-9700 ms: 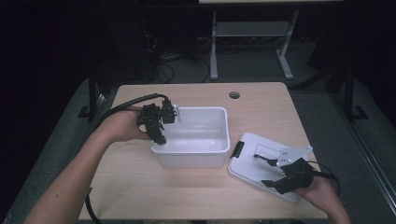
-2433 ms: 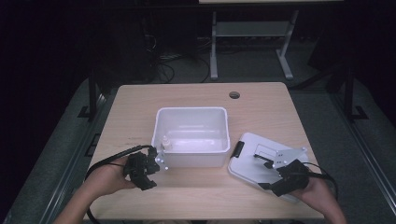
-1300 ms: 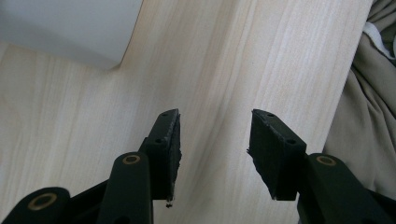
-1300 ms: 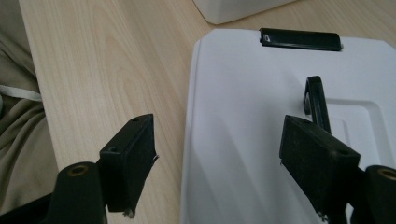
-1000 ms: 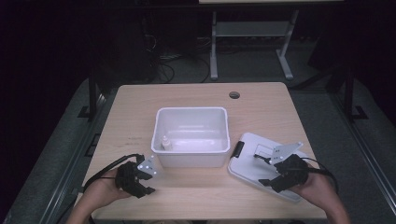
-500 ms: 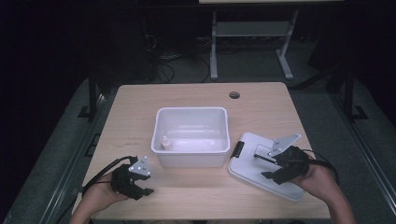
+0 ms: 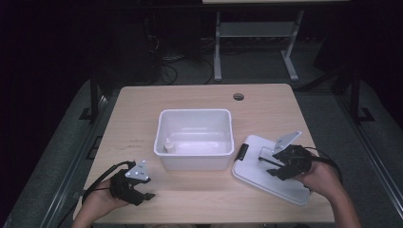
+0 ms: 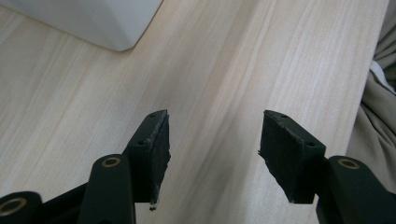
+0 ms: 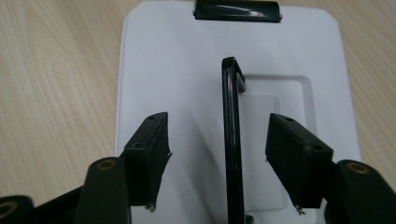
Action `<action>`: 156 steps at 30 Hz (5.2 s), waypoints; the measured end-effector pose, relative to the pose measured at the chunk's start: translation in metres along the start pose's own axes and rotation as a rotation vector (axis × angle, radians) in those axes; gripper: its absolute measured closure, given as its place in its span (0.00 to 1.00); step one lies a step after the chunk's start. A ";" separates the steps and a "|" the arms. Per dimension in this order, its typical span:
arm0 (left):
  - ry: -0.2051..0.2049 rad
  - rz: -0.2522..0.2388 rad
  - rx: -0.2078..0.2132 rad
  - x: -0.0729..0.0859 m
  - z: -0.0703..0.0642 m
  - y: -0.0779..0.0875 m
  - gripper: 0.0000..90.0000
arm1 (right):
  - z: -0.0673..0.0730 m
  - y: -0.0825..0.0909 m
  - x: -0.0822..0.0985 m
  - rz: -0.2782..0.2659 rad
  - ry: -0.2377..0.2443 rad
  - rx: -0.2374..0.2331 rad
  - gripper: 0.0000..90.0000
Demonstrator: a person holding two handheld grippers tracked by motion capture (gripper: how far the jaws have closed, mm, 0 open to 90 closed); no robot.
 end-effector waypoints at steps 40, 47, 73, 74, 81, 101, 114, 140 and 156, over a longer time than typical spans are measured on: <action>0.020 -0.026 -0.026 0.003 0.003 0.001 0.38 | -0.016 -0.011 0.004 0.089 0.069 -0.020 0.91; 0.022 -0.028 -0.027 0.003 0.004 0.001 0.38 | -0.020 -0.010 0.006 0.086 0.086 -0.025 0.93; 0.040 -0.052 -0.019 0.005 0.009 0.004 0.38 | -0.038 0.027 -0.008 -0.014 0.152 -0.048 0.93; 0.040 -0.053 -0.021 0.005 0.010 0.005 0.38 | -0.038 0.027 -0.008 -0.014 0.152 -0.048 0.93; 0.048 -0.065 -0.019 0.007 0.012 0.007 0.38 | -0.042 0.039 -0.012 -0.026 0.176 -0.048 0.93; 0.069 -0.074 -0.017 0.010 0.015 0.009 0.38 | -0.050 0.071 -0.025 -0.073 0.204 -0.035 0.93; 0.069 -0.085 -0.016 0.009 0.015 0.013 0.38 | -0.052 0.092 -0.039 -0.094 0.223 -0.022 0.93; 0.068 -0.090 -0.008 0.009 0.014 0.013 0.38 | -0.056 0.108 -0.084 -0.103 0.289 -0.024 0.93; 0.066 -0.097 -0.004 0.010 0.014 0.013 0.38 | -0.056 0.098 -0.115 -0.110 0.335 -0.048 0.93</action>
Point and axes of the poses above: each handheld gripper's, and its own axes: y roughly backward along the jaws, x roughly out of its underside, z roughly to its left, the point moved 7 cm from there along -y, roughly forward along the jaws, and after that the axes turned 12 degrees about y, right-handed, at the moved point
